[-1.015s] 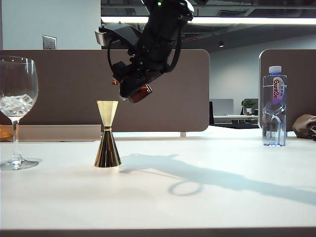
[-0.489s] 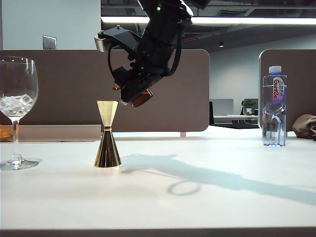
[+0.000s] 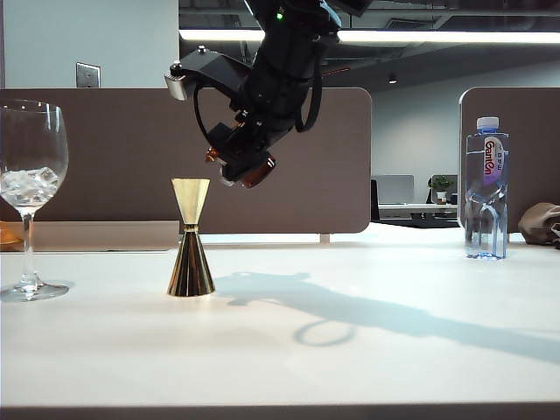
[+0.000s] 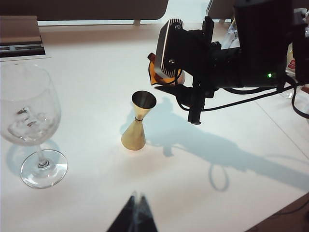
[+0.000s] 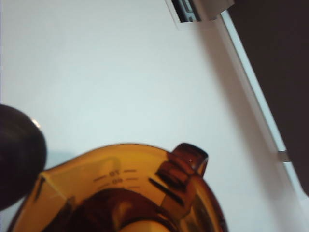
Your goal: Pick up the small amber measuring cup and pour the water in it into the jigger, then pick up the jigger and pour the water in it into the wine glass.
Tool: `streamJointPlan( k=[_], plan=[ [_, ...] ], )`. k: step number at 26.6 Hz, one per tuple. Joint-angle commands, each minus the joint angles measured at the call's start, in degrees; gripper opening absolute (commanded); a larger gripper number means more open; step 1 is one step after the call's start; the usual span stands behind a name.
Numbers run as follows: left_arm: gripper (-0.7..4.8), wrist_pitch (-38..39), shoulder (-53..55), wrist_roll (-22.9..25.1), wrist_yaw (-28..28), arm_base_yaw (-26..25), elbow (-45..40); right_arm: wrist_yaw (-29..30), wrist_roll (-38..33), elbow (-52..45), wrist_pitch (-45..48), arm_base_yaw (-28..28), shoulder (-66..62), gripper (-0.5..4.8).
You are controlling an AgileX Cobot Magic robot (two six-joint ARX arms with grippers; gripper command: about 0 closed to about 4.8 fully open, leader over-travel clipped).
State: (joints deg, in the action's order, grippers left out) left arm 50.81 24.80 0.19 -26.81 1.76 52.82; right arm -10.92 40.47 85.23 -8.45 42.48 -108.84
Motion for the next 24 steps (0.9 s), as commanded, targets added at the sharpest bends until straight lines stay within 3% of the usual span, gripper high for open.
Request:
streamJointPlan(
  k=[1,12,24],
  plan=[
    [-0.02,-0.7,0.0,0.0,-0.2,0.0,0.2,-1.7,3.6,0.3,2.8,0.1,0.3,-0.01],
    [-0.02,-0.7,0.0,0.0,-0.2,0.0,0.2,-2.3,11.8,0.3,5.9,0.6,0.3,-0.01],
    [-0.02,-0.7,0.0,0.0,-0.2,0.0,0.2,0.5,8.8,0.4,7.1,1.9,0.2,-0.01]
  ],
)
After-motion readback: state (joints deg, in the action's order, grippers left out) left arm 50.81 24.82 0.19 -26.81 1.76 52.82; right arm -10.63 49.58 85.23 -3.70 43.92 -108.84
